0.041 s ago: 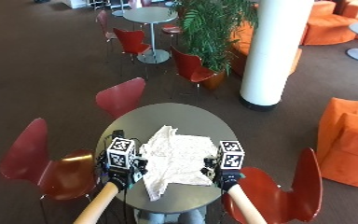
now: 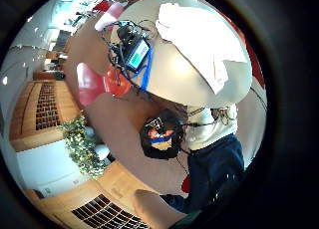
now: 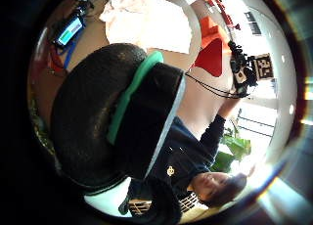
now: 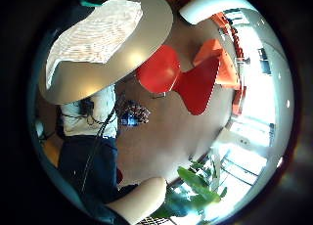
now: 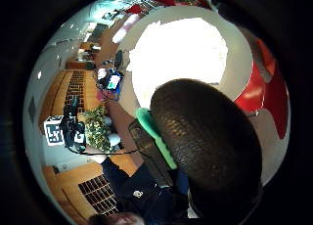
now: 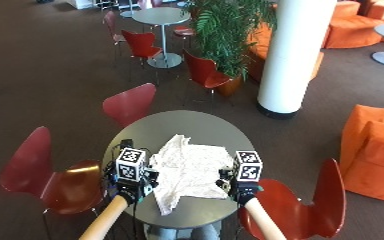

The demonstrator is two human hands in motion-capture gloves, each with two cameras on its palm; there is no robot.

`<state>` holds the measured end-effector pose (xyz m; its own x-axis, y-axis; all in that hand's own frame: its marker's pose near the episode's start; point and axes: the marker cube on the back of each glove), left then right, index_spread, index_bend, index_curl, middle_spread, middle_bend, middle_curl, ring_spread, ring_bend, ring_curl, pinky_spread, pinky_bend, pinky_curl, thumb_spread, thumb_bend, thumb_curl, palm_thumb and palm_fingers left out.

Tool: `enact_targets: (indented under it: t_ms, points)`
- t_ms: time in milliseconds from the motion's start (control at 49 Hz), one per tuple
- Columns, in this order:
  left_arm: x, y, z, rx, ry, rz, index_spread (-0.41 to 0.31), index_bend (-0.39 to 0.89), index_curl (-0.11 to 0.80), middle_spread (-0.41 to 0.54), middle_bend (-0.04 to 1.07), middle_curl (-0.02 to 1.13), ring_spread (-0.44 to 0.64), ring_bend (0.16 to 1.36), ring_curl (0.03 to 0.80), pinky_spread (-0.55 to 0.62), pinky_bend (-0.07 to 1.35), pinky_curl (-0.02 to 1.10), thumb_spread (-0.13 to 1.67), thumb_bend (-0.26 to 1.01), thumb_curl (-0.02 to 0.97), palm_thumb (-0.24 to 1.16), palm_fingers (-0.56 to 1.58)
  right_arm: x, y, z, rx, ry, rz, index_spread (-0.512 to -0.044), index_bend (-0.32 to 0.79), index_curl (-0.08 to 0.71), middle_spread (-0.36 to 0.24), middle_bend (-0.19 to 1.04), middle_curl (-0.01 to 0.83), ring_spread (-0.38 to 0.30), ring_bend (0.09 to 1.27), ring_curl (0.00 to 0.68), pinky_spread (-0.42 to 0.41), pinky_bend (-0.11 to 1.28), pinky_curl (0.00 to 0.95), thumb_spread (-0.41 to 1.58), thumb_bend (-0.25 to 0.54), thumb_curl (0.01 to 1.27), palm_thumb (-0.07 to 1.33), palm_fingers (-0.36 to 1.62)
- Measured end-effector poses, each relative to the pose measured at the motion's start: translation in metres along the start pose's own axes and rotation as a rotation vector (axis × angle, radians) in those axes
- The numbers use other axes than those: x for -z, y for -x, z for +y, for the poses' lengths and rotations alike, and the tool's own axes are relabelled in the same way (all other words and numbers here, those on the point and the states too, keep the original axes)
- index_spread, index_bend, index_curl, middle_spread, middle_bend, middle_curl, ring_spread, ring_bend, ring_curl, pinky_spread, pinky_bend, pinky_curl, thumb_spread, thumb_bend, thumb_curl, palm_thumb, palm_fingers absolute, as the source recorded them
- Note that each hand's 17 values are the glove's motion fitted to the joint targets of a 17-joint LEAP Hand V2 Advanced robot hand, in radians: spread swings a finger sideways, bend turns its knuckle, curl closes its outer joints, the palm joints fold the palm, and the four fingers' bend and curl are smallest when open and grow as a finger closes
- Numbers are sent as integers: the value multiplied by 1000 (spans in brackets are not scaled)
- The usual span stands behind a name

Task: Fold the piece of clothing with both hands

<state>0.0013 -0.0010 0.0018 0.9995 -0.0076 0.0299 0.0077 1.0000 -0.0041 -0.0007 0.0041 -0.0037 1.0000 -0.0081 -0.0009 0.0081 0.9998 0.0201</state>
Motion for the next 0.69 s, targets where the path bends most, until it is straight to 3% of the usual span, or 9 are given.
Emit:
enact_targets:
  t_ms: [102, 225, 429, 694]
  points:
    - [-2, -2, -1, 16, 13, -53, -46, 155, 100, 109, 189, 112, 252, 472, 133, 254, 224, 104, 765, 6, 43, 40, 175, 7, 2, 8, 14, -26, 9, -272, 167, 131, -36, 201, 119, 39, 335, 127, 115, 406, 174, 814, 107, 62, 185, 379]
    - [-3, -1, -5, 16, 8, -65, -48, 162, 146, 132, 183, 152, 306, 504, 163, 302, 232, 147, 952, -9, 76, 36, 142, 7, 4, 8, 18, -34, 17, -314, 163, 174, -42, 192, 166, 42, 338, 161, 131, 410, 213, 1022, 93, 92, 190, 376]
    - [-5, 4, -15, 27, 3, -68, -54, 163, 204, 146, 187, 202, 344, 531, 191, 334, 237, 197, 1091, -15, 122, 23, 113, 5, 5, -5, 72, 44, 59, -329, 142, 214, -56, 196, 227, 37, 361, 204, 126, 413, 254, 1185, 74, 138, 219, 414]
    - [-8, 12, -44, 35, 1, -56, -100, 214, 294, 145, 171, 228, 354, 516, 205, 323, 231, 243, 1159, -2, 181, 95, 149, 3, 9, -35, 70, 111, 85, -334, 112, 219, -55, 181, 274, 4, 451, 274, 101, 458, 305, 1233, 59, 201, 304, 443]
